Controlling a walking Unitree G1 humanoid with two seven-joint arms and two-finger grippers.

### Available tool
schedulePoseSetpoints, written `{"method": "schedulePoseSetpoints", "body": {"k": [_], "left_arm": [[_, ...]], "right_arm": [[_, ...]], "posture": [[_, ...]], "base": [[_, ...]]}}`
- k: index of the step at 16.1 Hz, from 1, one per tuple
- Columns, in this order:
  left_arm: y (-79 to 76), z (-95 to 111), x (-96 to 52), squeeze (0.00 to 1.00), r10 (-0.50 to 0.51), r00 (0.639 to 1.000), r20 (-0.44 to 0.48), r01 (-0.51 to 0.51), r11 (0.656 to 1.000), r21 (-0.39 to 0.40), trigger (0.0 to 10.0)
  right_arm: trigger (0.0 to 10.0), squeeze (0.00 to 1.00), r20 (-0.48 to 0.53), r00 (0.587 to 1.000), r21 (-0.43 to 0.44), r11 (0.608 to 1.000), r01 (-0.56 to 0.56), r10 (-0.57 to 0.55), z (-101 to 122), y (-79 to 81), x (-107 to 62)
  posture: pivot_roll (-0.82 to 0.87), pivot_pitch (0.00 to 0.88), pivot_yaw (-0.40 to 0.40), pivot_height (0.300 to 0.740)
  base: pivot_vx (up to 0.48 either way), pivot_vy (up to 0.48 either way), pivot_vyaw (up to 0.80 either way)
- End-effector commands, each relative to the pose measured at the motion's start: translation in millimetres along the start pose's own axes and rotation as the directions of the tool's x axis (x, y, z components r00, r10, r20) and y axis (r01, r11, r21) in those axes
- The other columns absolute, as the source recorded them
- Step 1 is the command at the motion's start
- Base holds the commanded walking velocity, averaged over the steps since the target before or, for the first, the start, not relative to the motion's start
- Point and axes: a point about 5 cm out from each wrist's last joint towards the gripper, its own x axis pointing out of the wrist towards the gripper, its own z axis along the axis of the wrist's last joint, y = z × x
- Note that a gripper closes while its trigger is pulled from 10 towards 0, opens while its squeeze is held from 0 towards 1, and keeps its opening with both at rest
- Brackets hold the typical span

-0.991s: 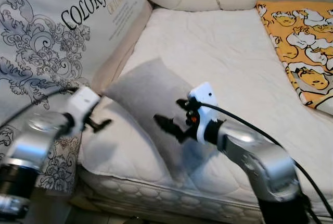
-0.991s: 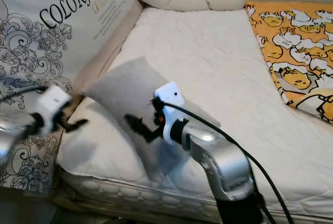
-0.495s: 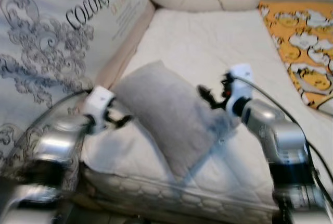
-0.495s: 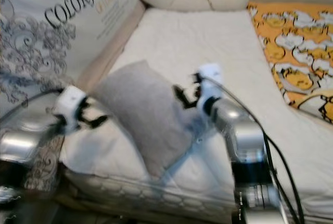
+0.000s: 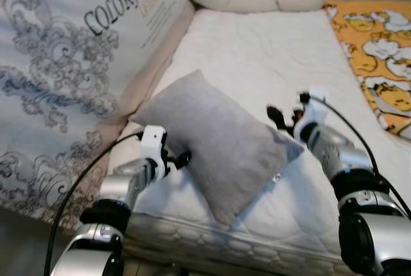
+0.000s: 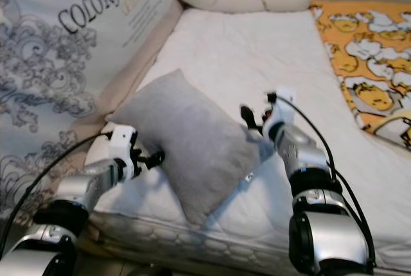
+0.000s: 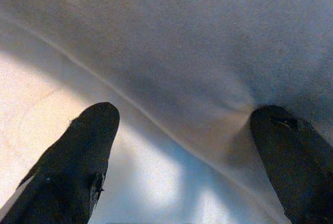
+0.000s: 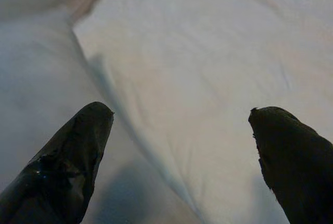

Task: Clean up the room

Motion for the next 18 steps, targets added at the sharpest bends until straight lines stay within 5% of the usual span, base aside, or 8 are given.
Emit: {"method": "schedulePoseSetpoints", "body": {"k": [1, 2, 3, 4, 9, 13, 15, 18], "left_arm": [[-1.6, 1.3, 2.6, 0.33, 0.020, 1.000, -0.009, -0.020, 1.000, 0.020, 10.0], [-5.3, -0.6, 7.5, 0.00, 0.034, 0.999, -0.002, -0.034, 0.998, -0.057, 10.0], [-7.6, -1.6, 9.4, 0.00, 0.028, 1.000, 0.003, -0.028, 0.995, -0.100, 10.0], [-21.5, -1.7, 17.0, 0.00, -0.028, 0.999, 0.042, 0.038, 0.967, -0.251, 10.0], [-55.1, 6.2, 27.5, 0.00, -0.175, 0.981, 0.087, 0.195, 0.913, -0.359, 10.0], [-50.3, 37.1, 24.0, 0.00, -0.182, 0.966, 0.182, 0.234, 0.915, -0.328, 10.0], [-33.1, 69.0, 5.6, 0.00, -0.223, 0.945, 0.238, 0.276, 0.936, -0.219, 10.0], [-26.8, 62.7, -14.7, 0.00, -0.322, 0.936, 0.142, 0.339, 0.934, -0.115, 10.0]], "right_arm": [[10.0, 1.00, -0.004, 1.000, -0.015, 1.000, 0.013, -0.013, -1.5, -2.6, -0.6], [10.0, 0.00, -0.075, 0.997, 0.003, 0.999, -0.033, 0.033, -19.3, -0.4, -1.3], [10.0, 0.00, -0.117, 0.991, 0.012, 0.998, -0.062, 0.063, -28.3, 2.3, -2.0], [10.0, 0.00, -0.247, 0.954, 0.030, 0.986, -0.166, 0.169, -57.1, 11.4, -3.9], [10.0, 0.00, -0.310, 0.853, 0.181, 0.907, -0.381, 0.420, -74.1, 34.4, -10.8], [10.0, 0.00, -0.291, 0.789, 0.220, 0.840, -0.495, 0.541, -63.4, 47.4, -26.8], [10.0, 0.00, -0.238, 0.781, 0.220, 0.815, -0.536, 0.578, -47.6, 56.0, -53.8], [10.0, 0.00, -0.207, 0.781, 0.204, 0.807, -0.554, 0.589, -35.6, 57.0, -83.0]], "posture": [[-0.07, 0.000, 0.090, 0.740], [-0.08, 0.000, 0.089, 0.740], [-0.08, 0.000, 0.089, 0.740], [-0.09, 0.000, 0.088, 0.740], [-0.10, 0.000, 0.087, 0.740], [-0.09, 0.000, 0.074, 0.740], [-0.09, 0.000, 0.078, 0.740], [-0.09, 0.000, 0.081, 0.740]], "base": [[0.000, 0.000, 0.00], [0.000, 0.000, 0.00], [0.000, 0.000, 0.00], [0.000, 0.000, 0.00], [0.000, 0.000, 0.00], [0.000, 0.000, 0.00], [0.000, 0.000, 0.00], [0.000, 0.000, 0.00]]}}
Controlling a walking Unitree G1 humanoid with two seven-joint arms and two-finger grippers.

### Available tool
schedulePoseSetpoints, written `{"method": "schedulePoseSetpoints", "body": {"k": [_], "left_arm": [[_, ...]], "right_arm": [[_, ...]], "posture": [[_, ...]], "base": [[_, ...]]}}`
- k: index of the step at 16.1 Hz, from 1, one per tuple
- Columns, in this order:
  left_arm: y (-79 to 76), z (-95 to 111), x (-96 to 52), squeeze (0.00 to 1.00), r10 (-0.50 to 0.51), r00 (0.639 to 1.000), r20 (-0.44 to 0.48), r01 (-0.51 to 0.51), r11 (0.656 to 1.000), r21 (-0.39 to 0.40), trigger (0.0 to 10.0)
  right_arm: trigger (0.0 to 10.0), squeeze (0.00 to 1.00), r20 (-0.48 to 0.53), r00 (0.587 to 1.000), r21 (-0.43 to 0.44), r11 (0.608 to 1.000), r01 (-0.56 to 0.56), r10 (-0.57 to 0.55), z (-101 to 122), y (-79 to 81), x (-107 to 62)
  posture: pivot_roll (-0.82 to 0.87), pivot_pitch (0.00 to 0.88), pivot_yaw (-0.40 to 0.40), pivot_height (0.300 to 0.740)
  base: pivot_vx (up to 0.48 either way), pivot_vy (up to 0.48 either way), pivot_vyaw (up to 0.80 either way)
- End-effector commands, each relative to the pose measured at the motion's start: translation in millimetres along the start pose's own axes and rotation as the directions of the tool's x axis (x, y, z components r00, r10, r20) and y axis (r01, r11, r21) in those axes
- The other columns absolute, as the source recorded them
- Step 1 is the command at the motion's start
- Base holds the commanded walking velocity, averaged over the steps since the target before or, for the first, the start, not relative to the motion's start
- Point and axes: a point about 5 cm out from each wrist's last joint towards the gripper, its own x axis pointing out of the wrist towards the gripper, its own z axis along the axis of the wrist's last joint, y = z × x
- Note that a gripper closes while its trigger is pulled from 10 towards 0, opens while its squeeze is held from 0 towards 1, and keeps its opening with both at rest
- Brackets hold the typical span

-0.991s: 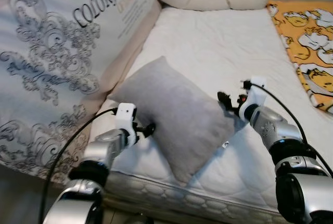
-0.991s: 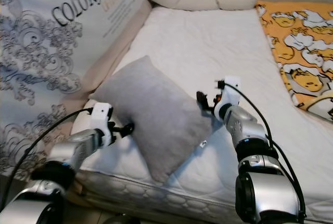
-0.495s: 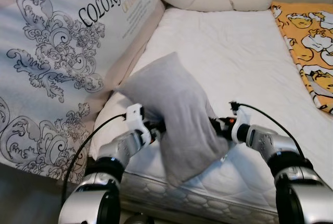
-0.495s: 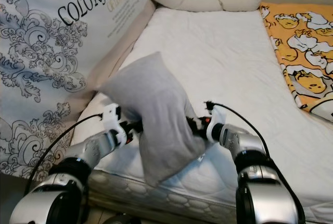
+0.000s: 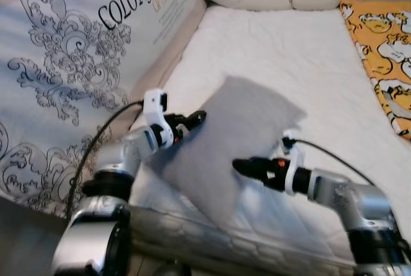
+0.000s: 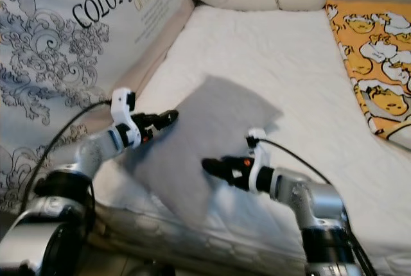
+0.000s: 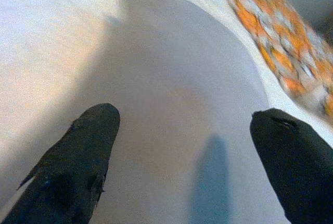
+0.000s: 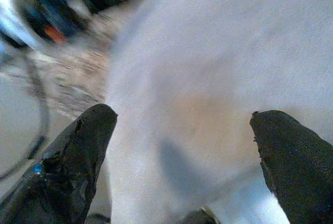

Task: Clean up the room

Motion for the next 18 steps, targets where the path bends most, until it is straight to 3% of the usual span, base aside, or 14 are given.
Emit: {"method": "schedulePoseSetpoints", "body": {"k": [1, 3, 4, 6, 7, 8, 9, 13, 17, 18], "left_arm": [[1.2, -14.9, -5.6, 0.00, -0.010, 0.996, -0.092, 0.009, 1.000, -0.003, 10.0], [1.6, -23.7, -16.3, 0.00, -0.006, 0.990, -0.143, 0.009, 1.000, 0.021, 10.0], [-2.5, -25.0, -27.7, 0.00, -0.033, 0.984, -0.172, 0.036, 0.999, 0.012, 10.0], [-4.3, -18.1, -34.8, 0.00, -0.025, 0.991, -0.135, 0.039, 0.994, 0.099, 10.0], [-1.7, -11.9, -35.0, 0.08, -0.011, 0.997, -0.082, 0.020, 0.994, 0.110, 10.0], [3.3, -4.2, -35.3, 0.41, 0.016, 1.000, -0.019, -0.014, 0.994, 0.112, 10.0], [7.5, 2.2, -34.3, 1.00, 0.008, 1.000, 0.026, -0.011, 0.996, 0.093, 10.0], [19.4, 2.5, -16.1, 1.00, 0.006, 0.999, 0.045, -0.009, 0.998, 0.060, 10.0], [21.8, -1.8, 10.8, 1.00, 0.040, 0.994, 0.099, -0.038, 0.999, -0.030, 10.0], [17.7, -7.9, 19.4, 1.00, 0.017, 0.992, 0.124, -0.004, 0.994, -0.108, 10.0]], "right_arm": [[10.0, 0.00, 0.016, 1.000, -0.002, 1.000, 0.016, -0.016, 4.2, 2.1, -10.9], [10.0, 0.00, 0.022, 1.000, -0.022, 1.000, 0.018, -0.018, 6.1, 7.0, -22.2], [10.0, 0.00, 0.039, 0.998, -0.055, 0.998, 0.044, -0.042, 10.5, 7.9, -38.9], [10.0, 0.00, 0.070, 0.987, -0.089, 0.985, 0.150, -0.144, 16.9, -2.0, -50.5], [10.0, 0.00, 0.099, 0.977, -0.090, 0.976, 0.198, -0.189, 20.3, -8.0, -51.6], [10.0, 0.00, 0.141, 0.964, -0.080, 0.968, 0.239, -0.227, 24.4, -14.3, -52.3], [10.0, 1.00, 0.203, 0.937, -0.014, 0.956, 0.293, -0.285, 27.6, -25.3, -51.4], [10.0, 1.00, 0.311, 0.889, 0.213, 0.936, 0.281, -0.337, 17.5, -50.7, -35.9], [10.0, 1.00, 0.302, 0.925, 0.365, 0.924, 0.110, -0.230, -4.3, -50.9, -4.1], [10.0, 1.00, 0.303, 0.938, 0.404, 0.914, 0.033, -0.168, -12.2, -47.1, 6.8]], "posture": [[-0.09, 0.000, 0.083, 0.740], [-0.09, 0.000, 0.084, 0.740], [-0.09, 0.000, 0.083, 0.740], [-0.09, 0.000, 0.084, 0.740], [-0.09, 0.000, 0.083, 0.740], [-0.09, 0.000, 0.085, 0.740], [-0.10, 0.000, 0.087, 0.740], [-0.12, 0.000, 0.105, 0.740], [-0.16, 0.000, 0.118, 0.740], [-0.17, 0.000, 0.123, 0.740]], "base": [[0.000, 0.000, 0.00], [0.000, 0.000, 0.00], [0.000, 0.000, 0.00], [0.000, 0.000, 0.00], [0.000, 0.000, 0.00], [0.000, 0.000, 0.00], [0.000, 0.000, 0.00], [0.000, 0.000, 0.00], [0.000, 0.000, 0.00], [0.000, 0.000, 0.00]]}}
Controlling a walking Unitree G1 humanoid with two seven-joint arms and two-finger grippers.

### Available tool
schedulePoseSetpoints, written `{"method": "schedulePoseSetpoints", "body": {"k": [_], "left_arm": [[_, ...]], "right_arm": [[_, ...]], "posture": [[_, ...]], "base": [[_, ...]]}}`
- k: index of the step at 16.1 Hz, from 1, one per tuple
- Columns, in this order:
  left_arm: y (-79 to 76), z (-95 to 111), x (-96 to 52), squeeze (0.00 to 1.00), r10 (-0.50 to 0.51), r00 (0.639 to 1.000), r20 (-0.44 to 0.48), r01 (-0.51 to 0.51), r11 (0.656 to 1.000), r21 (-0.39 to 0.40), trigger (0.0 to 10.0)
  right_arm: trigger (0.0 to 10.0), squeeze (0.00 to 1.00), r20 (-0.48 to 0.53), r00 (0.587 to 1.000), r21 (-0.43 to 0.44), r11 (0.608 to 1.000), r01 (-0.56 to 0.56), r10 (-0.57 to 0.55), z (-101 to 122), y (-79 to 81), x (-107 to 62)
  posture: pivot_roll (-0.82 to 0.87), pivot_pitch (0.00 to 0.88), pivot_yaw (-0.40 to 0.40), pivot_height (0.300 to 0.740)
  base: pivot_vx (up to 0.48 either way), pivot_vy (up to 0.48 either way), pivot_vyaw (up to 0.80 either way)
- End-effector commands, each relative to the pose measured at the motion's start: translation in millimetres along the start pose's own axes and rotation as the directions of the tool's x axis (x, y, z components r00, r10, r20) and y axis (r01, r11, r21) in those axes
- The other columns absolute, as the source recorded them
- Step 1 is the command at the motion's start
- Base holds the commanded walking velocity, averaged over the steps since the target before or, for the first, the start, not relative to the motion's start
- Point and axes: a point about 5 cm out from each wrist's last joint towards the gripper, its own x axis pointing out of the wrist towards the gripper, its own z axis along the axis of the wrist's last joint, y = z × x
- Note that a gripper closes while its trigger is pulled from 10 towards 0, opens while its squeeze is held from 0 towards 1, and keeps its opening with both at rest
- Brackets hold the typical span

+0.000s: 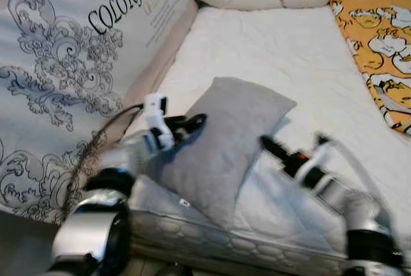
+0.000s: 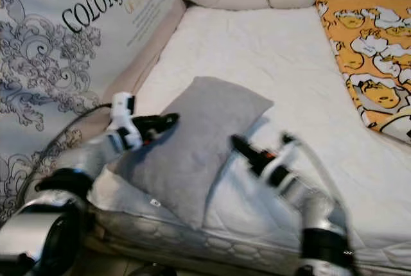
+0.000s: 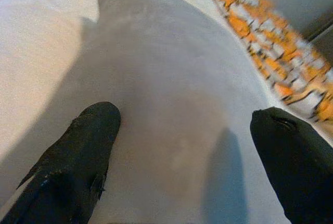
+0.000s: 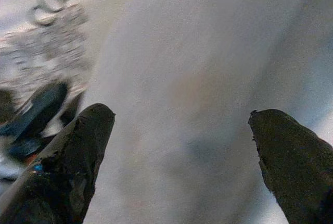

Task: Clean up the room

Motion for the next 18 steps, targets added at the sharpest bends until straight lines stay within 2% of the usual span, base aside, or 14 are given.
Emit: {"method": "schedulePoseSetpoints", "body": {"k": [1, 2, 3, 4, 5, 7, 8, 9, 11, 12, 13, 14, 16, 18], "left_arm": [[-1.3, -8.5, 2.3, 0.53, -0.029, 1.000, 0.007, 0.029, 0.996, -0.087, 10.0], [-3.4, -11.0, 3.7, 0.53, -0.044, 0.999, 0.005, 0.044, 0.993, -0.106, 10.0], [-11.8, -24.7, 8.2, 0.00, -0.106, 0.993, -0.043, 0.099, 0.984, -0.148, 10.0], [-18.2, -39.5, 11.4, 0.00, -0.143, 0.984, -0.110, 0.128, 0.982, -0.136, 10.0], [-19.8, -54.2, 13.2, 0.00, -0.129, 0.978, -0.165, 0.111, 0.987, -0.115, 10.0], [-17.5, -65.0, 12.6, 0.00, -0.090, 0.979, -0.184, 0.066, 0.989, -0.132, 10.0], [-16.1, -66.8, 12.4, 0.00, -0.068, 0.981, -0.182, 0.044, 0.990, -0.132, 7.8], [-12.3, -67.3, 10.7, 0.00, -0.033, 0.983, -0.181, 0.013, 0.993, -0.114, 5.1], [-7.9, -65.5, 8.6, 0.00, -0.011, 0.984, -0.179, -0.005, 0.996, -0.088, 3.0], [-6.9, -64.4, 8.1, 0.00, -0.010, 0.984, -0.176, -0.004, 0.997, -0.077, 1.8], [-4.8, -61.2, 7.4, 0.00, 0.000, 0.985, -0.171, -0.011, 0.998, -0.065, 0.0], [-4.6, -60.1, 7.3, 0.00, 0.000, 0.986, -0.168, -0.010, 0.998, -0.063, 0.0], [-4.5, -57.5, 7.6, 0.00, 0.000, 0.986, -0.164, -0.004, 1.000, -0.024, 0.0], [-5.8, -60.2, 8.2, 0.00, -0.002, 0.982, -0.187, 0.006, 1.000, 0.019, 0.0]], "right_arm": [[10.0, 1.00, -0.023, 0.999, 0.025, 0.999, -0.032, 0.032, -5.3, 0.4, 4.1], [10.0, 1.00, -0.033, 0.999, 0.029, 0.999, -0.032, 0.033, -7.8, 0.1, 5.0], [10.0, 1.00, -0.081, 0.997, 0.025, 1.000, 0.009, -0.007, -17.3, -3.1, 8.9], [10.0, 1.00, -0.108, 0.993, 0.014, 0.999, 0.043, -0.042, -24.1, -5.8, 12.8], [10.0, 0.00, -0.109, 0.992, 0.013, 0.998, 0.060, -0.059, -27.9, -6.1, 17.5], [10.0, 0.00, -0.105, 0.992, 0.002, 0.997, 0.076, -0.076, -32.6, -5.7, 22.6], [10.0, 0.00, -0.099, 0.991, 0.005, 0.996, 0.090, -0.089, -34.9, -7.2, 24.0], [5.6, 0.00, -0.083, 0.988, -0.001, 0.992, 0.130, -0.130, -39.6, -11.6, 26.1], [0.0, 0.00, -0.054, 0.987, -0.007, 0.988, 0.154, -0.154, -42.7, -14.3, 29.1], [0.0, 0.00, -0.038, 0.988, 0.005, 0.988, 0.153, -0.153, -42.9, -14.3, 30.1], [0.0, 0.00, 0.006, 0.985, 0.016, 0.985, 0.173, -0.174, -41.3, -14.6, 33.3], [0.0, 0.00, 0.026, 0.983, 0.012, 0.983, 0.181, -0.182, -40.2, -14.7, 34.1], [0.0, 0.00, 0.094, 0.962, -0.087, 0.960, 0.266, -0.258, -36.8, -16.7, 38.4], [0.0, 0.00, 0.034, 0.976, -0.057, 0.974, 0.217, -0.216, -40.3, -12.4, 42.8]], "posture": [[-0.18, 0.000, 0.126, 0.740], [-0.18, 0.000, 0.126, 0.740], [-0.19, 0.002, 0.129, 0.740], [-0.20, 0.010, 0.133, 0.740], [-0.20, 0.011, 0.132, 0.740], [-0.20, 0.010, 0.130, 0.740], [-0.19, 0.003, 0.125, 0.740], [-0.18, 0.000, 0.121, 0.740], [-0.17, 0.000, 0.117, 0.740], [-0.17, 0.000, 0.117, 0.740], [-0.17, 0.000, 0.118, 0.740], [-0.17, 0.000, 0.118, 0.740], [-0.16, 0.000, 0.122, 0.740], [-0.15, 0.000, 0.130, 0.740]], "base": [[0.000, 0.000, 0.00], [0.000, 0.000, 0.00], [0.000, 0.000, 0.00], [0.000, 0.000, 0.00], [0.000, 0.000, 0.00], [0.000, 0.000, 0.00], [0.000, 0.000, 0.00], [0.000, 0.000, 0.00], [0.000, 0.000, 0.00], [0.000, 0.000, 0.00], [0.000, 0.000, 0.00], [0.000, 0.000, 0.00], [0.000, 0.000, 0.00], [0.000, 0.000, 0.00]]}}
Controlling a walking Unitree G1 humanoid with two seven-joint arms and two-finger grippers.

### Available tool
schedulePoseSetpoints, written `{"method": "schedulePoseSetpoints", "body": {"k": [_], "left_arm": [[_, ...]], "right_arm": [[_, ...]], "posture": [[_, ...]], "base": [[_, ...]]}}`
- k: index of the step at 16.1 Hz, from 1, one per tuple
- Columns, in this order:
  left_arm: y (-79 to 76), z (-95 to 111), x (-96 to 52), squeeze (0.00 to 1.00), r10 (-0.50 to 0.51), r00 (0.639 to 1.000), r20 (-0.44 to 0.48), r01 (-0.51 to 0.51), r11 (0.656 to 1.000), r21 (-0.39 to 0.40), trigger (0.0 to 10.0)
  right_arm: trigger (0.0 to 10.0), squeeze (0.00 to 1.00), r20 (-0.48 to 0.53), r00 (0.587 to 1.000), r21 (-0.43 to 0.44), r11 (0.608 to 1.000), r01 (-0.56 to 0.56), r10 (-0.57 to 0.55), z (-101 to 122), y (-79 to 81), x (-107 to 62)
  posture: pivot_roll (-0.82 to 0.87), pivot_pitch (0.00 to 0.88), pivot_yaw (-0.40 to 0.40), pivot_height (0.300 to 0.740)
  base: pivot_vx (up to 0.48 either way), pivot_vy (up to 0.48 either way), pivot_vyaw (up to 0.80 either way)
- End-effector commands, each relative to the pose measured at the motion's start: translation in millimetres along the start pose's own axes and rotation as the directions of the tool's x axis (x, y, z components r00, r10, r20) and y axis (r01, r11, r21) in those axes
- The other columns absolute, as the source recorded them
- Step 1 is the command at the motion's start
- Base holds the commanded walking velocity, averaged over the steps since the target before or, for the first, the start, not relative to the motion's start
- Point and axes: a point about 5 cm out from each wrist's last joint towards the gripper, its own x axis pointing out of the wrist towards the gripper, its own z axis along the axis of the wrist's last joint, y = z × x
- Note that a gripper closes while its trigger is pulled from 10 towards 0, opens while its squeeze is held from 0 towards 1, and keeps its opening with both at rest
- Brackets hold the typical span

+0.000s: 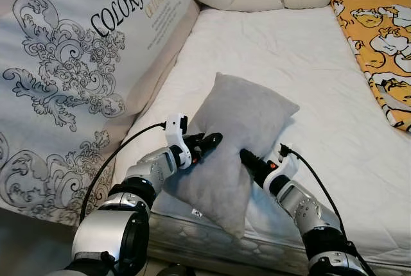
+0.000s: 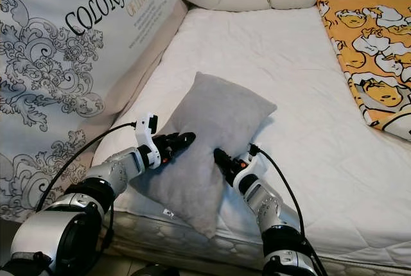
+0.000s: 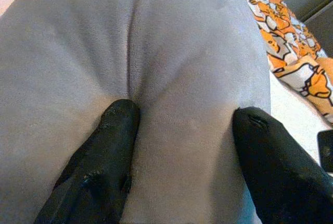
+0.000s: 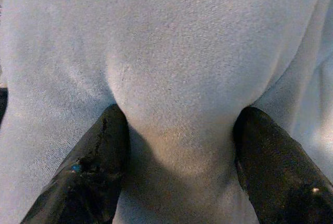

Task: Clean up the room

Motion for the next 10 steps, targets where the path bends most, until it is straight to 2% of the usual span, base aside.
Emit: {"method": "schedulePoseSetpoints", "body": {"k": [1, 5, 6, 10], "left_arm": [[0.7, -14.8, -0.5, 0.00, 0.007, 0.997, -0.072, -0.007, 1.000, 0.000, 0.0], [-2.3, -20.2, 1.4, 0.00, 0.000, 0.995, -0.099, 0.003, 1.000, 0.026, 0.0], [-3.3, -22.3, 2.3, 0.00, 0.005, 0.992, -0.123, 0.003, 0.998, 0.068, 0.0], [-9.0, -20.7, 6.1, 0.00, -0.013, 0.992, -0.125, 0.028, 0.992, 0.120, 0.0]], "right_arm": [[0.0, 0.00, -0.011, 1.000, 0.008, 1.000, -0.016, 0.016, 0.2, 5.2, 4.1], [0.0, 0.00, -0.013, 0.997, 0.030, 0.997, -0.073, 0.074, -3.3, 11.3, 6.9], [0.0, 0.00, -0.011, 0.996, 0.035, 0.996, -0.087, 0.088, -2.1, 13.0, 6.9], [0.0, 0.00, -0.007, 0.997, 0.015, 0.997, -0.081, 0.081, -0.7, 13.6, 7.7]], "posture": [[-0.15, 0.000, 0.131, 0.740], [-0.15, 0.000, 0.136, 0.740], [-0.15, 0.000, 0.138, 0.740], [-0.15, 0.000, 0.139, 0.740]], "base": [[0.000, 0.000, 0.00], [0.000, 0.000, 0.00], [0.000, 0.000, 0.00], [0.000, 0.000, 0.00]]}}
